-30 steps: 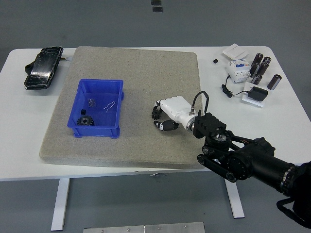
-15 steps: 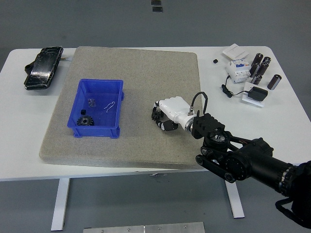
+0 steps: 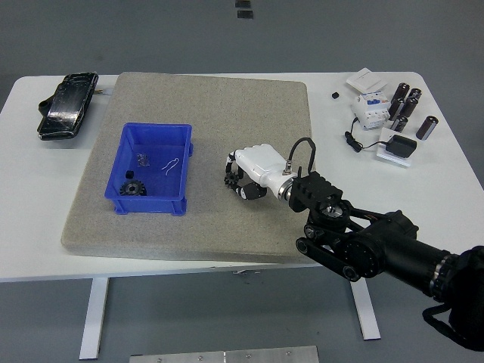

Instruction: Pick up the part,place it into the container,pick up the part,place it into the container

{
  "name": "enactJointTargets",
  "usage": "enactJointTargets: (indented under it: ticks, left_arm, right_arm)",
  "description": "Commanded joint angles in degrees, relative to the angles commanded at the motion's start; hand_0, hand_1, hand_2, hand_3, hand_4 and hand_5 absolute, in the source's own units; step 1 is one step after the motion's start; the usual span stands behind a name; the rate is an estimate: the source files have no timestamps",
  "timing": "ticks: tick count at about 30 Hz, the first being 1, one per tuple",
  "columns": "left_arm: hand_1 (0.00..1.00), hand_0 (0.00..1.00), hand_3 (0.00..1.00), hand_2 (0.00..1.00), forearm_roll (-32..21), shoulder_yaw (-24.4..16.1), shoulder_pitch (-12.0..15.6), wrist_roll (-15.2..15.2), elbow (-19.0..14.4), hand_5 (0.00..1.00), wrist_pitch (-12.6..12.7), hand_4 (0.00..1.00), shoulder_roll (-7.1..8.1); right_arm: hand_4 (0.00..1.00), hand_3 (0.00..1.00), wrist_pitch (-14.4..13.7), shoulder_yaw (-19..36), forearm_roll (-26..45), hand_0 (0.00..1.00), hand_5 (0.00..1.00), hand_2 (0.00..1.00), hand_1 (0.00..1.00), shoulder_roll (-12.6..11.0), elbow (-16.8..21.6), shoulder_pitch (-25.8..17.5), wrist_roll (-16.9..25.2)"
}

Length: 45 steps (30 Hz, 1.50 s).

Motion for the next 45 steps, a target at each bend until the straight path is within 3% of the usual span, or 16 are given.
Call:
enactJointTargets:
  ticks: [6, 16, 17, 22, 23, 34, 45]
  left_arm:
    - [0.647, 0.668, 0.551, 0.636, -0.1, 0.1, 0.0, 0.0, 0.0, 0.425, 0.0, 0.683, 0.07]
    - [0.647, 0.668, 0.551, 0.637, 0.0, 0.0, 0.1, 0.1, 0.0, 0.427, 0.0, 0.682, 0.04]
    - [0.647, 0.668, 0.551, 0.640, 0.0, 0.0, 0.1, 0.1, 0.0, 0.431, 0.0, 0.683, 0.03]
    - [0.647, 0.668, 0.551, 0.640, 0.1, 0.0, 0.1, 0.0, 0.0, 0.431, 0.0, 0.683, 0.02]
    - [0.647, 0.668, 0.551, 0.639, 0.1, -0.1, 0.1, 0.0, 0.0, 0.431, 0.0, 0.683, 0.02]
    - [0.647, 0.668, 0.550, 0.642, 0.3, -0.1, 0.1, 0.1, 0.0, 0.446, -0.1, 0.685, 0.04]
    - [0.647, 0.669, 0.550, 0.645, 0.4, -0.2, 0.0, 0.0, 0.0, 0.465, -0.1, 0.692, 0.09]
  right_arm:
    - [0.690, 0.571, -0.3, -0.3, -0.2, 0.437, 0.077, 0.416, 0.509, 1.3, 0.4, 1.0, 0.2]
    - [0.694, 0.574, 0.2, 1.2, -1.3, 0.436, 0.074, 0.418, 0.510, 1.4, 1.1, 1.3, 0.6]
    - [0.558, 0.678, 0.3, 1.4, -1.5, 0.434, 0.266, 0.626, 0.546, 1.4, 1.3, 1.3, 0.7]
    - [0.558, 0.678, 1.1, 2.4, -2.1, 0.434, 0.266, 0.626, 0.546, 0.9, 2.2, 1.1, 1.1]
    - [0.734, 0.765, 1.2, 2.5, -2.3, 0.423, 0.386, 0.783, 0.576, 0.9, 2.3, 1.1, 1.1]
    - [0.785, 0.793, 2.9, 1.1, -3.0, 0.411, 0.428, 0.802, 0.549, 0.6, 1.2, 0.8, 0.0]
    - [0.821, 0.763, 2.6, -0.5, -1.7, 0.411, 0.478, 0.739, 0.528, 0.8, -2.1, 0.6, -0.1]
